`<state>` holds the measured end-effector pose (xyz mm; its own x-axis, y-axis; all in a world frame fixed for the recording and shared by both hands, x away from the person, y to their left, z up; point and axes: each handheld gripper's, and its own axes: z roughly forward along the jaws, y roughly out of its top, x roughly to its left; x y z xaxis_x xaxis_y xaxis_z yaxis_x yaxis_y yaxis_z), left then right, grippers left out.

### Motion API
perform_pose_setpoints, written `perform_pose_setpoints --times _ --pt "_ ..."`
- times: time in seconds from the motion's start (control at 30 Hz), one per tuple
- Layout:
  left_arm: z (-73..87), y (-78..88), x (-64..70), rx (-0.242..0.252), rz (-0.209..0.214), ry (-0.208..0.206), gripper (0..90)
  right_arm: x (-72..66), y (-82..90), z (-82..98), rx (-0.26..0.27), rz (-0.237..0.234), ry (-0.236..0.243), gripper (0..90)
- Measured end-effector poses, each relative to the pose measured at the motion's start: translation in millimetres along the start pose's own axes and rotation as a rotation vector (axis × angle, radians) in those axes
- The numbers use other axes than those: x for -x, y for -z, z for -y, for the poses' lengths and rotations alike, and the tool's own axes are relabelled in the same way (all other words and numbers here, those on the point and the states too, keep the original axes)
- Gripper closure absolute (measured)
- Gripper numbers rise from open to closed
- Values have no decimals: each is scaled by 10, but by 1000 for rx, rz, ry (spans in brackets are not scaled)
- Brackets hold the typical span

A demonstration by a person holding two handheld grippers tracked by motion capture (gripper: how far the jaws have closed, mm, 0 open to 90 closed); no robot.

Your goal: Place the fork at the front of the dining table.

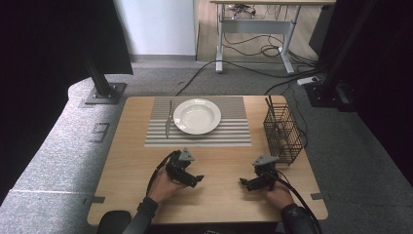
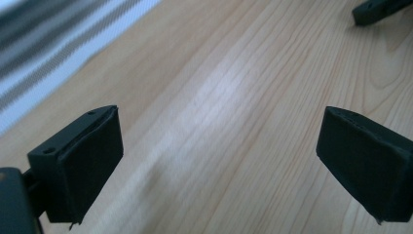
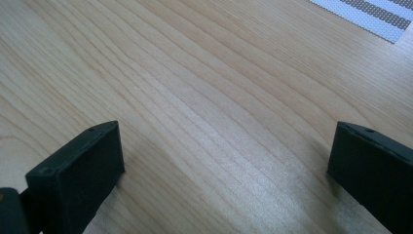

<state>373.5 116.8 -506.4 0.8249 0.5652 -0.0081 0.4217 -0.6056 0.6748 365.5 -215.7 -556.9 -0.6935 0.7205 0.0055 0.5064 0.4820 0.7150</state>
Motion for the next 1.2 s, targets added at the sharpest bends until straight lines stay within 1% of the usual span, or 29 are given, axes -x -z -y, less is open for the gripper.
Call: perform_pose_setpoints --times 0.03,0.1,0.2,0.23,0.27,0.3,0.33,0.4,0.43,0.47,0.5,0.53,0.57,0.6,0.63,0.67,0.7,0.73,0.8,0.83,0.87,0.93,0.97,1.0,1.07,1.1,1.17,1.2 --pt "0 0 0 0 0 0 35 0 0 0 0 0 0 0" --pt "-112 29 -2 9 7 -8 44 -4 7 6 -1 -2 -1 0" --pt "-226 42 -5 8 8 -21 51 -3 10 10 0 -2 3 0" --pt "-226 42 -5 8 8 -21 53 -3 10 10 0 -2 3 0" --pt "-304 44 -4 6 9 -32 54 -6 12 12 -1 -2 1 0" --pt "-304 44 -4 6 9 -32 55 -6 12 12 -1 -2 1 0" --pt "-385 43 -3 6 9 -41 57 -7 13 14 1 -1 0 0" --pt "-466 40 -5 11 13 -52 60 -8 13 14 1 -1 -1 0" --pt "-466 40 -5 11 13 -52 64 -8 13 14 1 -1 -1 0" --pt "-550 36 -4 12 17 -61 66 -8 13 14 1 -1 -1 0" --pt "-550 36 -4 12 17 -61 66 -8 13 14 1 -1 -1 0" --pt "-635 26 -1 13 15 -71 68 -6 12 14 3 -1 1 0" --pt "-676 21 1 15 17 -75 73 -8 12 14 2 -1 0 0" --pt "-676 21 1 15 17 -75 77 -8 12 14 2 -1 0 0" --pt "-759 14 8 17 23 -86 80 -6 12 14 2 -1 2 0" --pt "-800 9 17 17 22 -91 84 -7 12 14 2 -1 1 0" --pt "-800 9 17 17 22 -91 84 -7 12 14 2 -1 1 0" --pt "-884 -1 36 16 26 -104 86 -7 12 14 2 -1 0 0" --pt "-969 -11 55 18 30 -114 94 -6 13 14 0 -2 0 0" --pt "-969 -11 55 18 30 -114 98 -6 13 14 0 -2 1 0" --pt "-1014 -14 61 16 32 -123 98 -6 13 14 0 -2 1 0" --pt "-1113 -24 73 22 41 -129 102 -5 12 14 1 -1 3 0" --pt "-1191 -33 82 27 49 -137 115 -6 11 14 2 0 3 0" --pt "-1191 -33 82 27 49 -137 119 -6 11 14 2 0 3 0" --pt "-1336 -44 103 29 50 -157 130 -5 13 14 0 -2 3 0" --pt "-1336 -44 103 29 50 -157 132 -5 13 14 0 -2 3 0" --pt "-1485 -47 125 34 54 -170 135 -7 11 15 4 -1 1 0" --pt "-1485 -47 125 34 54 -170 136 -7 11 15 4 -1 1 0"
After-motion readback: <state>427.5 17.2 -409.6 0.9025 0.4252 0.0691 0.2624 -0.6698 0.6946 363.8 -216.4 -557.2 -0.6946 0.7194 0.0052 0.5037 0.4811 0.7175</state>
